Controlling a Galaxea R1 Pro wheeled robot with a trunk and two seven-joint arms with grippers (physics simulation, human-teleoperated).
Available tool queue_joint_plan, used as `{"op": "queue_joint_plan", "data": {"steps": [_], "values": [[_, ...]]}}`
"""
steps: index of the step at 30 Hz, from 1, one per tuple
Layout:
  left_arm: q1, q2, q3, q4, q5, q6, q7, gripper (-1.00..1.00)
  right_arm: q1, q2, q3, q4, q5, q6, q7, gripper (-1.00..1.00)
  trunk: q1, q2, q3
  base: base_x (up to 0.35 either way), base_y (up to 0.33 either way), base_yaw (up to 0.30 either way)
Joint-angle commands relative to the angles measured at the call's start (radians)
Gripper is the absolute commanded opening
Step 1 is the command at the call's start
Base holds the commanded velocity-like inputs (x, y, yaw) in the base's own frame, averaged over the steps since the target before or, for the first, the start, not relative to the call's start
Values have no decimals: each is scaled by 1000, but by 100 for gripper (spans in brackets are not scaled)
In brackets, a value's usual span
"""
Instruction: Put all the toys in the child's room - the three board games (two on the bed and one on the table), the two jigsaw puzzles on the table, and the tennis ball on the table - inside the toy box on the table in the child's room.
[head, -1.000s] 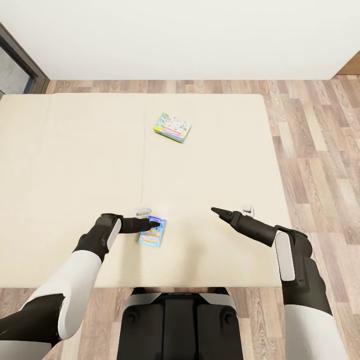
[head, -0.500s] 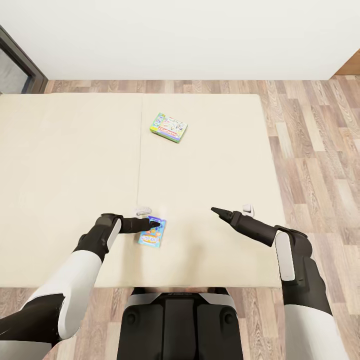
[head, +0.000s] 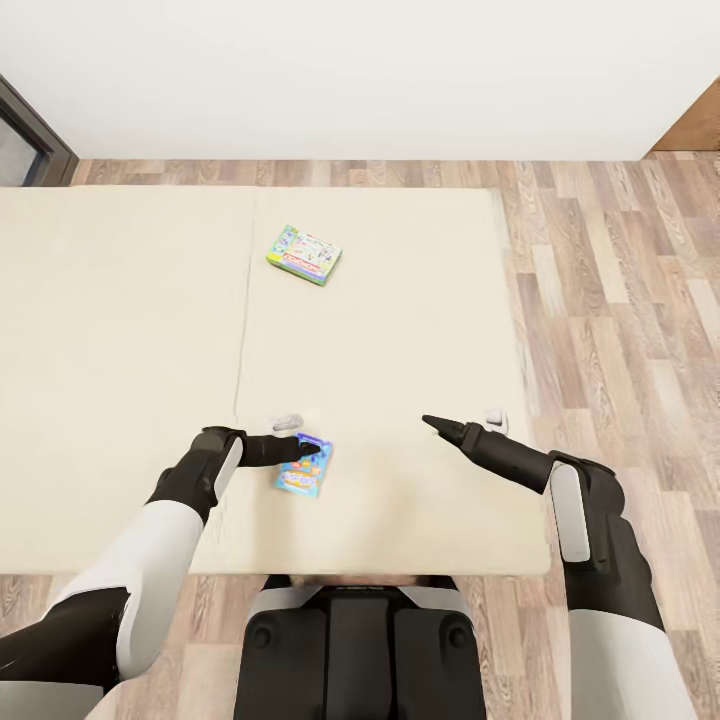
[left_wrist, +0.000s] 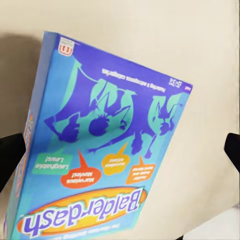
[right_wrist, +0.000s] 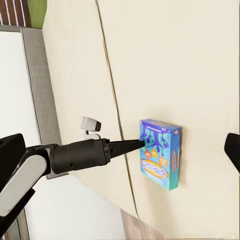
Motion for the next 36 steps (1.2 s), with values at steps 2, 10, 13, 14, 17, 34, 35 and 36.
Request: {"op": "queue_joint_plan", "data": {"steps": [2,10,13,14,17,34,35,36], "values": [[0,-2,8,-1,-9,7,-8,100,-1,1,-2,0,6,4,8,100,1,-2,-1,0,-297,0],[0,-2,8,-1,-9,8,-8,100,-1,1,-2,1,6,4,8,100,1,-2,-1,0,-298,0],[0,-2,8,-1,-9,8,-8,100,-2,1,-2,1,6,4,8,100,1,-2,-1,0,-298,0],[0,-2,8,-1,-9,8,-8,100,-2,1,-3,1,6,4,8,100,1,-2,-1,0,-298,0],[0,-2,8,-1,-9,8,-8,100,-2,1,-3,1,6,4,8,100,1,-2,-1,0,-298,0],[0,0,7,-1,-9,7,-8,100,-2,2,-2,1,6,4,6,100,1,-2,-1,0,-214,0],[0,0,7,-1,-9,7,-9,100,-2,2,-2,1,6,4,6,100,1,-2,-1,0,-22,0],[0,0,7,-1,-9,7,-9,100,-2,2,-1,1,6,4,6,100,1,-2,-1,0,-14,0]]}}
